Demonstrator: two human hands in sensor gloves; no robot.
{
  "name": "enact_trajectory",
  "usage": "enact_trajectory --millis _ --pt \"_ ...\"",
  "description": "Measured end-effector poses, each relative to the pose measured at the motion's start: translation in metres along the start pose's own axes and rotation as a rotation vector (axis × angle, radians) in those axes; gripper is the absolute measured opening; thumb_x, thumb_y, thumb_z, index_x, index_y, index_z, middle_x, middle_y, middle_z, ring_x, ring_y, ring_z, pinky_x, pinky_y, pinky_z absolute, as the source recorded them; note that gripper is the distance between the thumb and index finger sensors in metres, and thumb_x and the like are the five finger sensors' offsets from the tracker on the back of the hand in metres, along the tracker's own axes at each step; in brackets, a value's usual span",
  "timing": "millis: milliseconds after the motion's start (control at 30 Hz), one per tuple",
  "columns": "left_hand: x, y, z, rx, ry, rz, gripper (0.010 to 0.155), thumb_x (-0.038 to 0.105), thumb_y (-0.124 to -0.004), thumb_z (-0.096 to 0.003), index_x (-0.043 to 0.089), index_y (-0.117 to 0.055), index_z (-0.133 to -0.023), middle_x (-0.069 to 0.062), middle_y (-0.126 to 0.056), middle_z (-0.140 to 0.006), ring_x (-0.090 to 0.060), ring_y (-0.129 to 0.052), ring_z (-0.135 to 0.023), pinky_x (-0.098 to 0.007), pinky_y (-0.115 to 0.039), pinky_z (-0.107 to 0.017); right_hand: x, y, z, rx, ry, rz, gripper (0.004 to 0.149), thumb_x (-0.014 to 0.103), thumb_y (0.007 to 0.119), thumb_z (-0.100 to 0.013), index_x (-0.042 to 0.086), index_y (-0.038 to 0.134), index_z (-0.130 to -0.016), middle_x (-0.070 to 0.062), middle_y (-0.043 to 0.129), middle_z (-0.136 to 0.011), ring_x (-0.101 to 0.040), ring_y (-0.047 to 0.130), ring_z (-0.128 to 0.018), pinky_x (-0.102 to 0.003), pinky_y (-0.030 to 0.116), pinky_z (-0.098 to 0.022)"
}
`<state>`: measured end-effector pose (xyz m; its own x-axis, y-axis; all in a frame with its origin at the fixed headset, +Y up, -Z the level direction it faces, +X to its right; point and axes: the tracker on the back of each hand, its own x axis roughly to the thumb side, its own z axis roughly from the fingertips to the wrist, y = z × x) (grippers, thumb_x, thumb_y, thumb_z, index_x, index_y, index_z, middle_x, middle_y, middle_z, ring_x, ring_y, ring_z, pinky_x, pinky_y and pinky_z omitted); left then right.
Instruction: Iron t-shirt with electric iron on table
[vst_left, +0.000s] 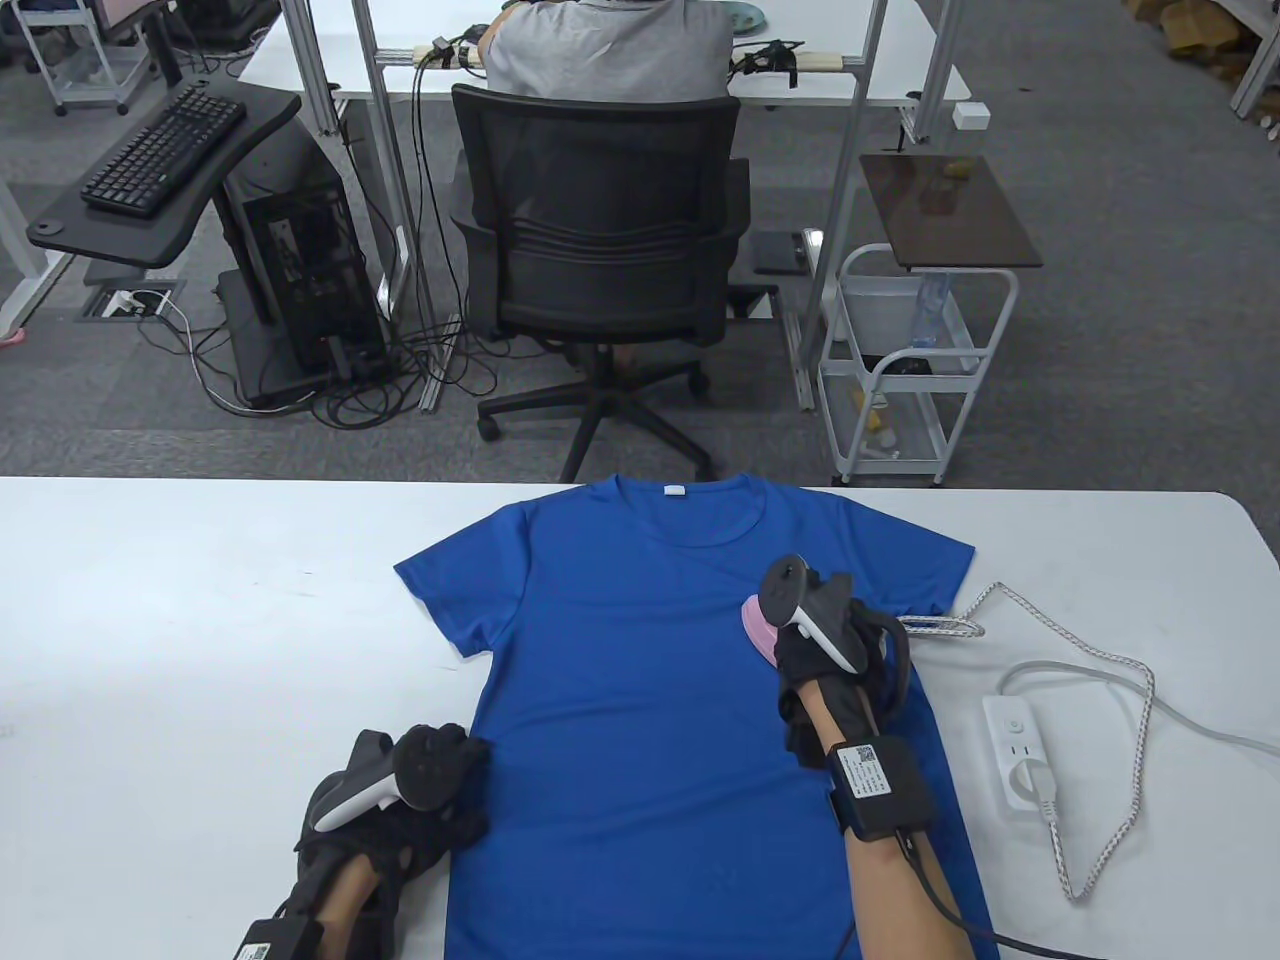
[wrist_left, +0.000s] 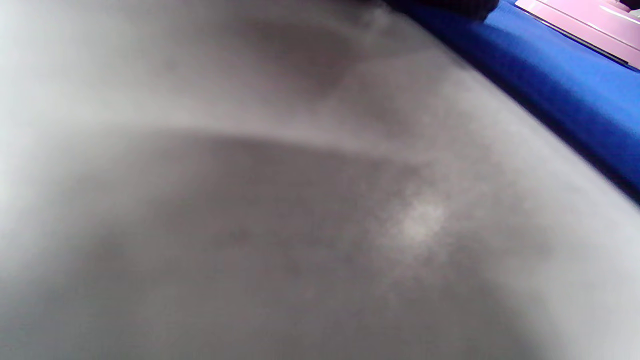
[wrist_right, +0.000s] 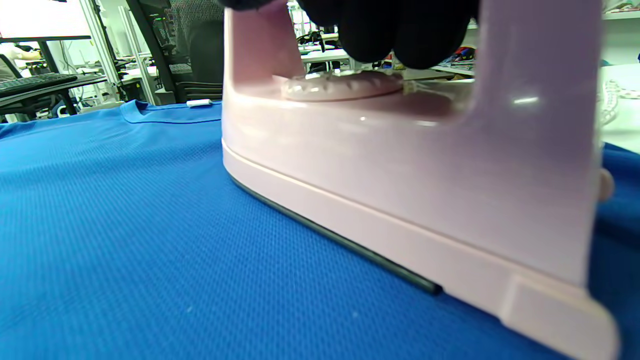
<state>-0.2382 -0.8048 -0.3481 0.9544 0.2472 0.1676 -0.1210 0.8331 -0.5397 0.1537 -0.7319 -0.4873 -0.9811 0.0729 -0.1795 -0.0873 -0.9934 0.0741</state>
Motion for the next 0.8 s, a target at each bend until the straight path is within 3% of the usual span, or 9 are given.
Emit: enact_trajectory --millis 333,533,800 --pt "0.001 0.000 0.000 0.001 0.000 -0.003 0.077 0.050 -0.064 -0.0483 0.031 -0.024 -0.111 0.000 -0.014 -0.116 -0.036 -0.012 -0.108 -0.059 -0.021 -0.074 0.004 0.000 0.016 0.022 -0.050 -0.031 0.067 0.032 0.061 -0.049 0.007 0.050 -0.109 -0.026 0.067 -0.095 -0.047 0.077 -0.078 -0.062 0.065 -0.061" --pt "0.001 -0.001 0.000 0.000 -0.001 0.006 0.077 0.050 -0.064 -0.0486 0.030 -0.023 -0.111 0.000 -0.013 -0.116 -0.036 -0.011 -0.107 -0.059 -0.020 -0.074 0.010 0.001 0.037 0.049 -0.164 -0.022 0.067 0.032 0.062 -0.049 0.007 0.050 -0.109 -0.025 0.068 -0.096 -0.047 0.077 -0.078 -0.063 0.065 -0.061" --pt "0.001 -0.001 0.000 0.000 -0.004 0.007 0.077 0.050 -0.064 -0.0486 0.030 -0.023 -0.111 0.000 -0.014 -0.116 -0.036 -0.011 -0.107 -0.059 -0.020 -0.074 0.018 0.000 0.065 0.167 -0.337 -0.067 0.066 0.032 0.064 -0.048 0.009 0.052 -0.109 -0.024 0.068 -0.096 -0.047 0.077 -0.080 -0.064 0.063 -0.063"
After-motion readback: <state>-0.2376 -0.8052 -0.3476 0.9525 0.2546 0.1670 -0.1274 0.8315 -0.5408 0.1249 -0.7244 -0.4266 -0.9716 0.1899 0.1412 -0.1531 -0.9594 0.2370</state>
